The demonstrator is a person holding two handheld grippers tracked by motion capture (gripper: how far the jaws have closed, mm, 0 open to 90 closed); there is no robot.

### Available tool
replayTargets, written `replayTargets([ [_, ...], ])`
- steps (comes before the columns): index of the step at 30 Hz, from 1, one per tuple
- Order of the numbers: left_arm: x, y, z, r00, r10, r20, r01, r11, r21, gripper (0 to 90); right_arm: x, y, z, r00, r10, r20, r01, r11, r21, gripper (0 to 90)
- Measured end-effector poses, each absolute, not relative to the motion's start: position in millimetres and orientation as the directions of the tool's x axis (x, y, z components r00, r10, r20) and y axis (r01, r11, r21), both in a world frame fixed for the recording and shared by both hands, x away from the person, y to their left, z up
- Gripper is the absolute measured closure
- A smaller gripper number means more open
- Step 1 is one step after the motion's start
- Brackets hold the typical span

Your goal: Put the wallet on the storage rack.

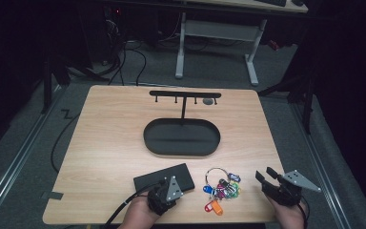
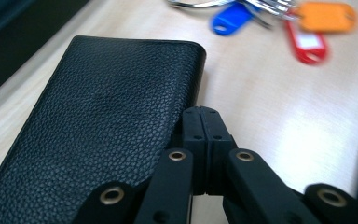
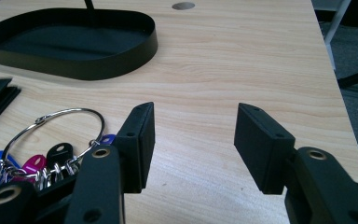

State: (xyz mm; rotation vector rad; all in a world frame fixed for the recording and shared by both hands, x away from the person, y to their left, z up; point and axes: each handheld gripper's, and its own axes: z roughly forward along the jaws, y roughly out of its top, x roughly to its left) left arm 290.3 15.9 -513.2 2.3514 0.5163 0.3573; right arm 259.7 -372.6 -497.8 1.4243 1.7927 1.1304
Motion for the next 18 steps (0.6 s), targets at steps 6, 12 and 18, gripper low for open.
replayTargets([
  [6, 305, 17, -510, 0.863, 0.494, 0.101, 0.292, -0.653, 0.699, 90.0, 259, -368, -499, -0.269, 0.962, 0.053, 0.478, 0.085, 0.874, 48.5],
  [12, 314, 21, -511, 0.848, 0.522, 0.091, 0.308, -0.627, 0.716, 90.0, 263, -365, -500, -0.283, 0.958, 0.048, 0.48, 0.098, 0.872, 48.5],
  [18, 313, 21, -510, 0.849, 0.519, 0.096, 0.291, -0.612, 0.735, 90.0, 271, -359, -502, -0.302, 0.952, 0.05, 0.484, 0.108, 0.869, 48.5],
])
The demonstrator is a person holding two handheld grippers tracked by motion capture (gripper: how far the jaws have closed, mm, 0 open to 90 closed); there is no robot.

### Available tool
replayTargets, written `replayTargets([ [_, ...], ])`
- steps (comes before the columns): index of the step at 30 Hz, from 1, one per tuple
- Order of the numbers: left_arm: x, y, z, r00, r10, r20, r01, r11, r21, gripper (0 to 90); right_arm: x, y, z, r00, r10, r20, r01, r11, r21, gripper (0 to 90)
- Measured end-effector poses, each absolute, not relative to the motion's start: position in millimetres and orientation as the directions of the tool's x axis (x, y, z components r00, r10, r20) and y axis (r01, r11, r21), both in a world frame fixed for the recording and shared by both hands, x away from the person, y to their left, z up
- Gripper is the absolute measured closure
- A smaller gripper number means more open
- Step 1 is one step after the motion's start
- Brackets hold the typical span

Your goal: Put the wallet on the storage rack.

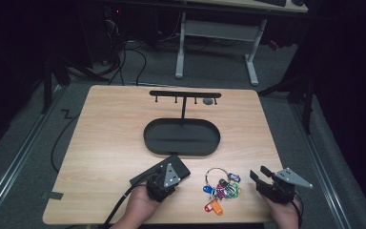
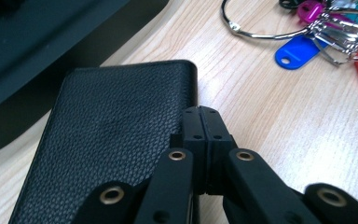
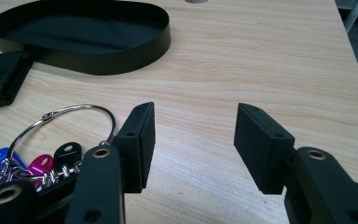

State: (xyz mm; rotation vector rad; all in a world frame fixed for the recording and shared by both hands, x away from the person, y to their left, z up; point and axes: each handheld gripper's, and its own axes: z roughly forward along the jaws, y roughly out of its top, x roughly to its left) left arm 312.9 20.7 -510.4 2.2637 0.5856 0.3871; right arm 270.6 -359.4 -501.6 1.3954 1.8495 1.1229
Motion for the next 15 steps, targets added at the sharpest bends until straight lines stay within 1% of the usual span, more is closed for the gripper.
replayTargets([
  [5, 308, 31, -503, 0.844, 0.528, 0.09, 0.276, -0.573, 0.772, 90.0, 274, -356, -501, -0.314, 0.948, 0.051, 0.481, 0.112, 0.87, 48.4],
  [7, 306, 45, -498, 0.834, 0.548, 0.065, 0.283, -0.525, 0.802, 90.0, 276, -354, -501, -0.325, 0.944, 0.055, 0.482, 0.115, 0.869, 49.4],
  [9, 306, 53, -496, 0.827, 0.559, 0.057, 0.286, -0.507, 0.813, 88.5, 278, -352, -500, -0.33, 0.942, 0.054, 0.48, 0.119, 0.869, 50.9],
  [15, 300, 81, -499, 0.802, 0.595, 0.044, 0.304, -0.472, 0.828, 78.2, 290, -346, -497, -0.345, 0.936, 0.071, 0.478, 0.11, 0.872, 54.8],
])
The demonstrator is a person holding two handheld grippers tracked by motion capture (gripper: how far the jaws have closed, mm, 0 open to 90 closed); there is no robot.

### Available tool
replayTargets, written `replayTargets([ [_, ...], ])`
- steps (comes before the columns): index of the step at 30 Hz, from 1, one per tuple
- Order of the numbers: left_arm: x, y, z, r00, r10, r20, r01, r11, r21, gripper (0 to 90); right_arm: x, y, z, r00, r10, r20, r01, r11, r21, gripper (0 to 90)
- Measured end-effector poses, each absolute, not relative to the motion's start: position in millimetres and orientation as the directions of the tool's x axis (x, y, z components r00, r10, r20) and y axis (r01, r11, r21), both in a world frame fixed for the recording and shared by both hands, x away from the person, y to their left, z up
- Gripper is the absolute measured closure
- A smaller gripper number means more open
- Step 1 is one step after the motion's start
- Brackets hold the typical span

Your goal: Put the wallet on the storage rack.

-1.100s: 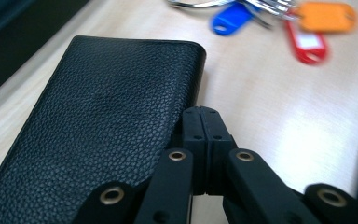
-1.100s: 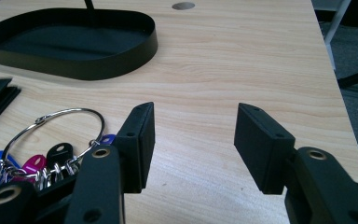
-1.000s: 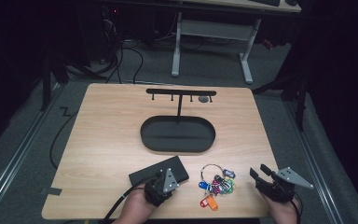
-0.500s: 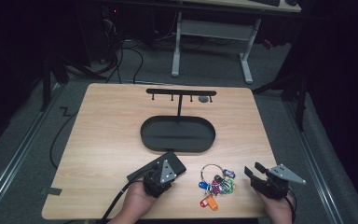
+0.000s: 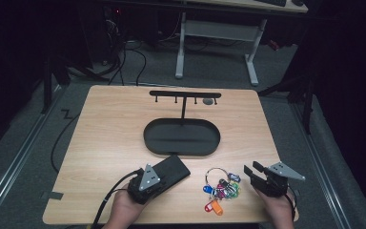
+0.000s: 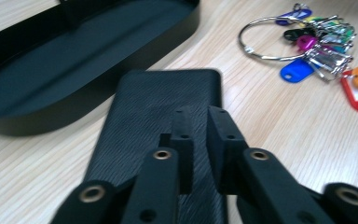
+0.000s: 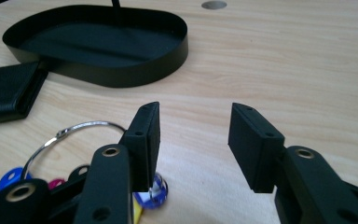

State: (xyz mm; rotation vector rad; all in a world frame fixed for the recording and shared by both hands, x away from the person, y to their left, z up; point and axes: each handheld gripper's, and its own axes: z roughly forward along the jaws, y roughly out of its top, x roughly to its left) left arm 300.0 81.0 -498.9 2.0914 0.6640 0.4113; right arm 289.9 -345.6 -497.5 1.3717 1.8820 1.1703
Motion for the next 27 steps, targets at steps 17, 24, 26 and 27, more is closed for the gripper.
replayTargets([
  [17, 268, 134, -499, 0.748, 0.661, 0.054, 0.327, -0.437, 0.838, 55.0, 302, -341, -498, -0.371, 0.924, 0.091, 0.471, 0.103, 0.876, 59.9],
  [24, 270, 131, -506, 0.787, 0.613, 0.072, 0.297, -0.479, 0.826, 52.4, 293, -344, -499, -0.364, 0.927, 0.089, 0.464, 0.098, 0.881, 57.9],
  [26, 271, 128, -509, 0.793, 0.606, 0.061, 0.302, -0.477, 0.825, 51.7, 293, -345, -500, -0.36, 0.929, 0.088, 0.467, 0.098, 0.879, 56.8],
  [27, 272, 126, -510, 0.797, 0.601, 0.059, 0.302, -0.481, 0.823, 51.4, 292, -346, -501, -0.357, 0.93, 0.088, 0.47, 0.097, 0.877, 56.4],
])
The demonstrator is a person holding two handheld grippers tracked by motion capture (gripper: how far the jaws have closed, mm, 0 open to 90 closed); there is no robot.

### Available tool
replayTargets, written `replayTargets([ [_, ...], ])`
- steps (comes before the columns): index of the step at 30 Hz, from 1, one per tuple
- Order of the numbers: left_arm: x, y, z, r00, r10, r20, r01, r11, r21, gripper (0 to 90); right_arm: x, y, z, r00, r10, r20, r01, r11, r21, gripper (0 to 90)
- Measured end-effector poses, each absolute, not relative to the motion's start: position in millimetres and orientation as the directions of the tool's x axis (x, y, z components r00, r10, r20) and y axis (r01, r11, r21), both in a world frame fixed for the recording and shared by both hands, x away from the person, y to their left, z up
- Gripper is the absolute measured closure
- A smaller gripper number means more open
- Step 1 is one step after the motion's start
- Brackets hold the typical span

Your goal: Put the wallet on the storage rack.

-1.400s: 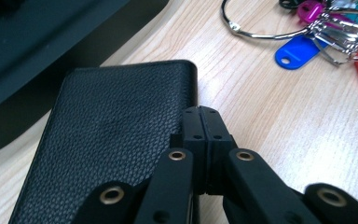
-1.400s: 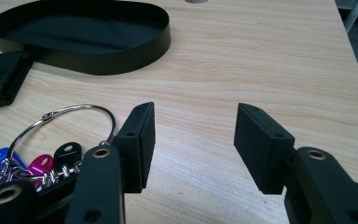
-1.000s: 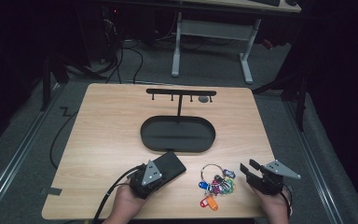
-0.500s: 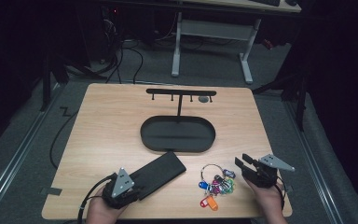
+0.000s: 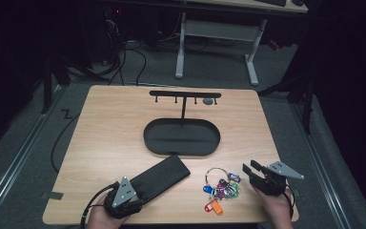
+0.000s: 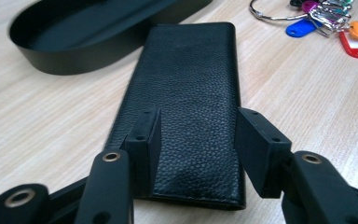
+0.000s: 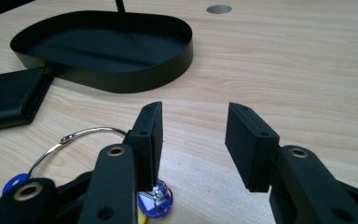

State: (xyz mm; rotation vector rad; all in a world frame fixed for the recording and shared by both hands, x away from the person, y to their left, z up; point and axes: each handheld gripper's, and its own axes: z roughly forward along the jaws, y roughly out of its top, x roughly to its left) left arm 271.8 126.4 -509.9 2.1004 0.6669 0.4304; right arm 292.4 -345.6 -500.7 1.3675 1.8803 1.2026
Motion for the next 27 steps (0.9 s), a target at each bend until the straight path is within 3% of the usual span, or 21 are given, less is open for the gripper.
replayTargets([
  [6, 272, 113, -518, 0.816, 0.566, 0.118, 0.27, -0.553, 0.788, 48.3, 290, -349, -502, -0.359, 0.93, 0.082, 0.47, 0.104, 0.877, 56.2],
  [13, 266, 98, -527, 0.811, 0.524, 0.261, 0.187, -0.655, 0.732, 47.2, 289, -350, -502, -0.357, 0.93, 0.084, 0.473, 0.102, 0.875, 56.2],
  [14, 261, 96, -532, 0.786, 0.516, 0.339, 0.137, -0.681, 0.719, 49.8, 289, -350, -502, -0.358, 0.93, 0.084, 0.473, 0.103, 0.875, 56.1],
  [16, 257, 94, -537, 0.767, 0.506, 0.395, 0.092, -0.695, 0.713, 51.9, 290, -349, -502, -0.359, 0.93, 0.082, 0.471, 0.105, 0.876, 56.1],
  [27, 255, 94, -535, 0.766, 0.511, 0.389, 0.094, -0.688, 0.719, 68.8, 290, -347, -500, -0.363, 0.928, 0.088, 0.468, 0.1, 0.878, 55.7],
])
